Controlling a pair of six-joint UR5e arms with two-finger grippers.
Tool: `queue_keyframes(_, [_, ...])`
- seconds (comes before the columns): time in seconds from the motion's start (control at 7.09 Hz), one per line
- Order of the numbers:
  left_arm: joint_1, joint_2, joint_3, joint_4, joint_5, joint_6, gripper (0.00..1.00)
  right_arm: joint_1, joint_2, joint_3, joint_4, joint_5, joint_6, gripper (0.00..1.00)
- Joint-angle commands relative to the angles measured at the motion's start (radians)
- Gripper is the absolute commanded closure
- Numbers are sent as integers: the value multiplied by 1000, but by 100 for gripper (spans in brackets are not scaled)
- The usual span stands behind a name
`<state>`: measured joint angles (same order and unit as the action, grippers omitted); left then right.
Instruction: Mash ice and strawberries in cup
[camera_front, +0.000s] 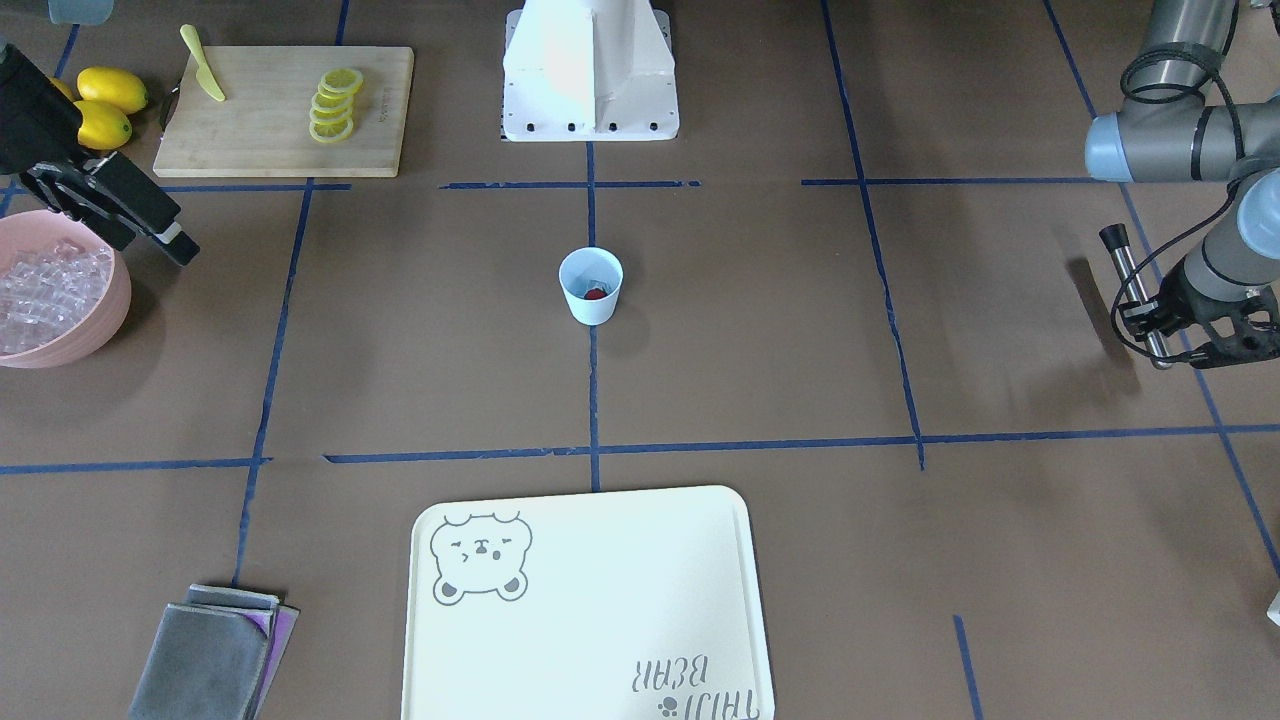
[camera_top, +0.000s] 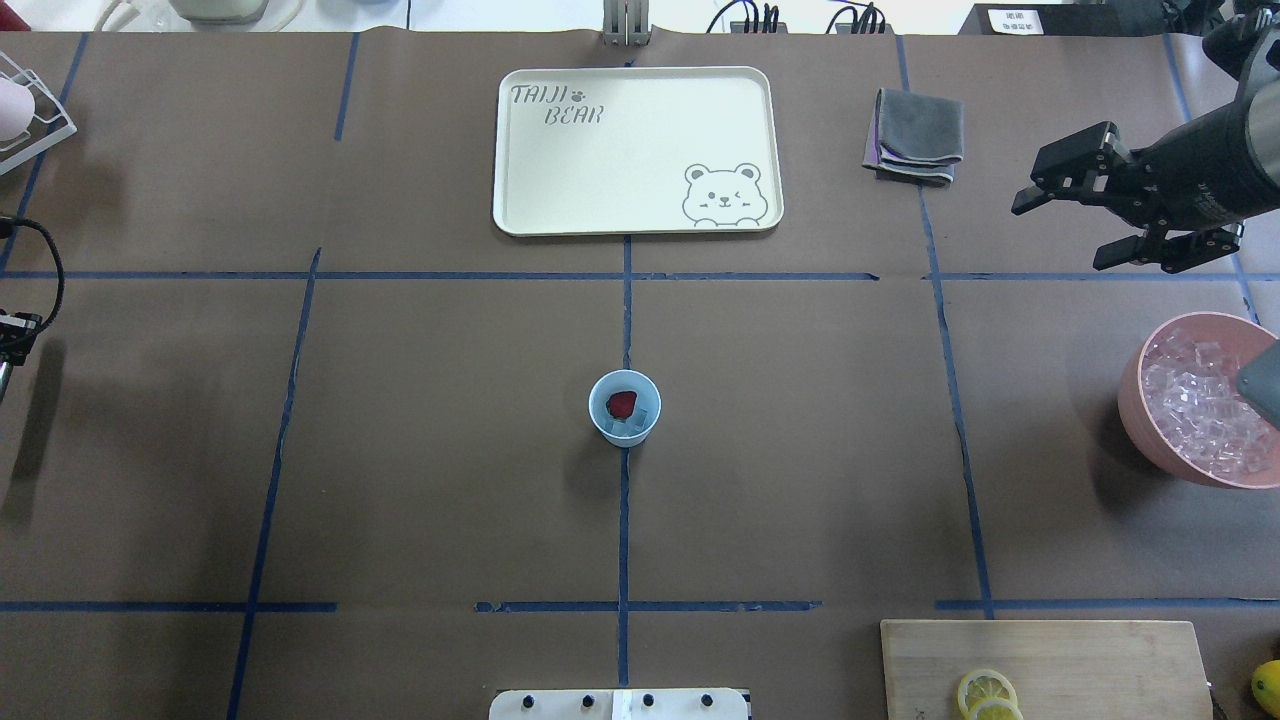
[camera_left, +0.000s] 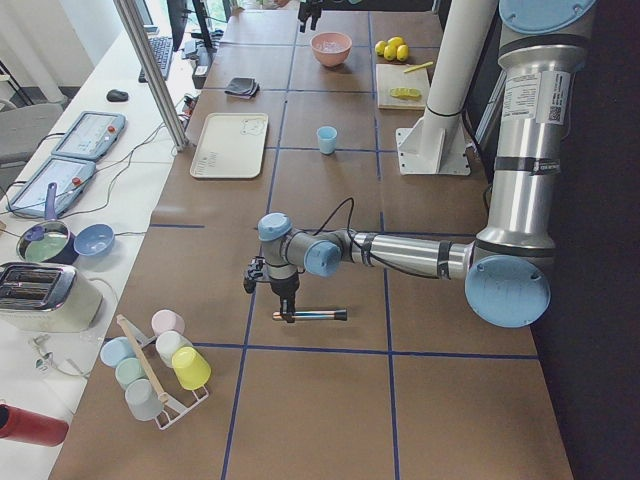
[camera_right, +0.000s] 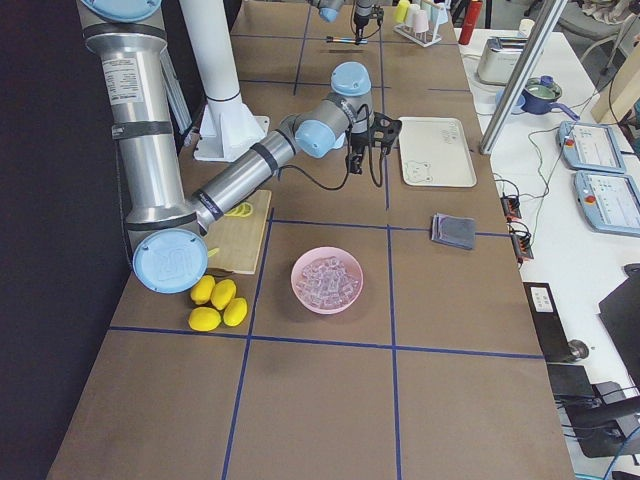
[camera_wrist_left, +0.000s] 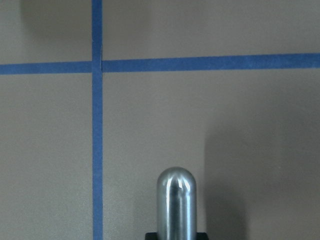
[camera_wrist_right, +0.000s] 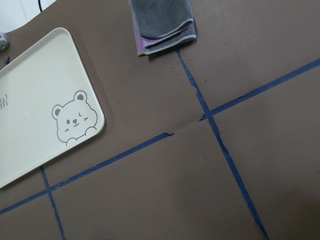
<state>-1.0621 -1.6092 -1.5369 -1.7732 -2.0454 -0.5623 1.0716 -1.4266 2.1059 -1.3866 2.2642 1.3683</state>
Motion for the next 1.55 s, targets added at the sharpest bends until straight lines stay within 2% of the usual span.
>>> queue_keyframes(0.0, [1, 0, 6, 0, -2, -1, 91, 1, 0, 5, 0, 2, 0, 0])
queue_keyframes(0.56, [7, -1, 17, 0, -1, 19, 82, 1, -2, 2, 0, 2, 0, 0])
queue_keyframes(0.85, [7, -1, 32, 0, -1, 42, 72, 1, 0, 0, 0, 2, 0, 0])
queue_keyframes(0.99, [8, -3, 34, 0, -2, 42, 70, 1, 0, 0, 0, 2, 0, 0])
queue_keyframes(1.13, [8, -6, 35, 0, -1, 41, 56, 1, 0, 2, 0, 2, 0, 0])
queue_keyframes(1.27, [7, -6, 34, 0, -2, 39, 35, 1, 0, 2, 0, 2, 0, 0])
queue_keyframes(1.41, [7, -6, 34, -6, -3, 39, 31, 1, 0, 2, 0, 2, 0, 0])
